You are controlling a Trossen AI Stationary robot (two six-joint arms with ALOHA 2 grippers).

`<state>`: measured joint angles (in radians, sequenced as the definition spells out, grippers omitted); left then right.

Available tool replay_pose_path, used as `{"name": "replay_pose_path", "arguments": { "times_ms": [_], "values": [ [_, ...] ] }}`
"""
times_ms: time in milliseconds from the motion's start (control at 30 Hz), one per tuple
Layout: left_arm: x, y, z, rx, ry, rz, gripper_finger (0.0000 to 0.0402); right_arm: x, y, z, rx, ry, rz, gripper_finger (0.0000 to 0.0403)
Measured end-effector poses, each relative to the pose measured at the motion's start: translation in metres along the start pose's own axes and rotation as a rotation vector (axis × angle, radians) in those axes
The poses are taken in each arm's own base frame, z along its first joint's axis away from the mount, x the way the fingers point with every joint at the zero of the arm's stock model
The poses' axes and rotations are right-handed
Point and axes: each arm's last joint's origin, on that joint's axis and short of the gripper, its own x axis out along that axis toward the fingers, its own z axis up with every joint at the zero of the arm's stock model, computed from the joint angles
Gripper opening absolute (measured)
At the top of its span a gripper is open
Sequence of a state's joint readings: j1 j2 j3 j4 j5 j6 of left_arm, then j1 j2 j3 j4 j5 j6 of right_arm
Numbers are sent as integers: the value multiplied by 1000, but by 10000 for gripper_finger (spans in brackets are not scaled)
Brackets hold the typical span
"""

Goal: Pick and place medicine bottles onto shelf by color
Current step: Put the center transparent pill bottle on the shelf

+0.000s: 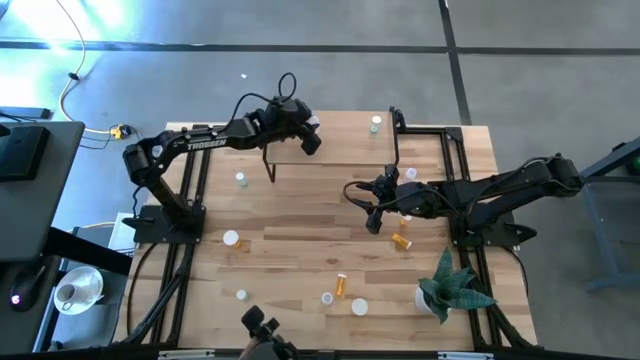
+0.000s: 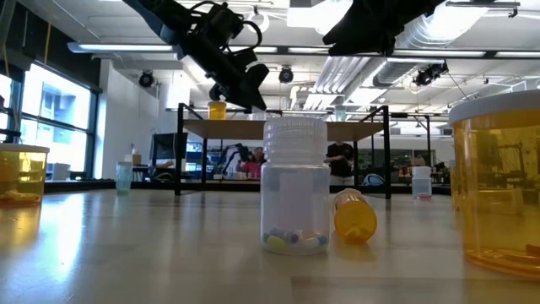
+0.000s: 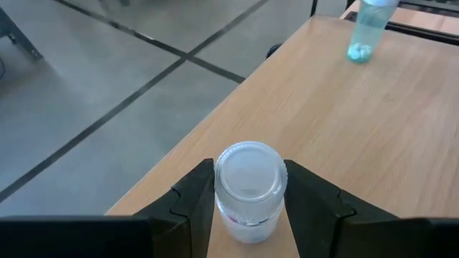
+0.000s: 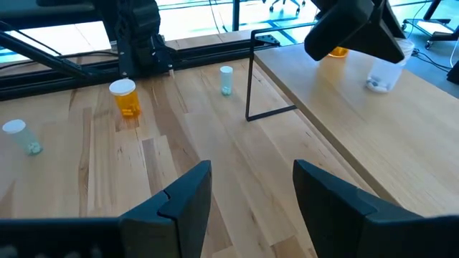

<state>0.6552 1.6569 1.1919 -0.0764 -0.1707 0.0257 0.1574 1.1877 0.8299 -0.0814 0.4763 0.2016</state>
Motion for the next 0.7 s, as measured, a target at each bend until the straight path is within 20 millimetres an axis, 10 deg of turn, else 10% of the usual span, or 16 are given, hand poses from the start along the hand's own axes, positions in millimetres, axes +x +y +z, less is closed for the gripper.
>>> {"name": "replay_pose_path", "arguments": {
  "times_ms": [700],
  "values": [
    [1, 0, -2, -21, 5, 2, 176, 0, 0, 0, 0, 0, 0, 188]
  ]
}}
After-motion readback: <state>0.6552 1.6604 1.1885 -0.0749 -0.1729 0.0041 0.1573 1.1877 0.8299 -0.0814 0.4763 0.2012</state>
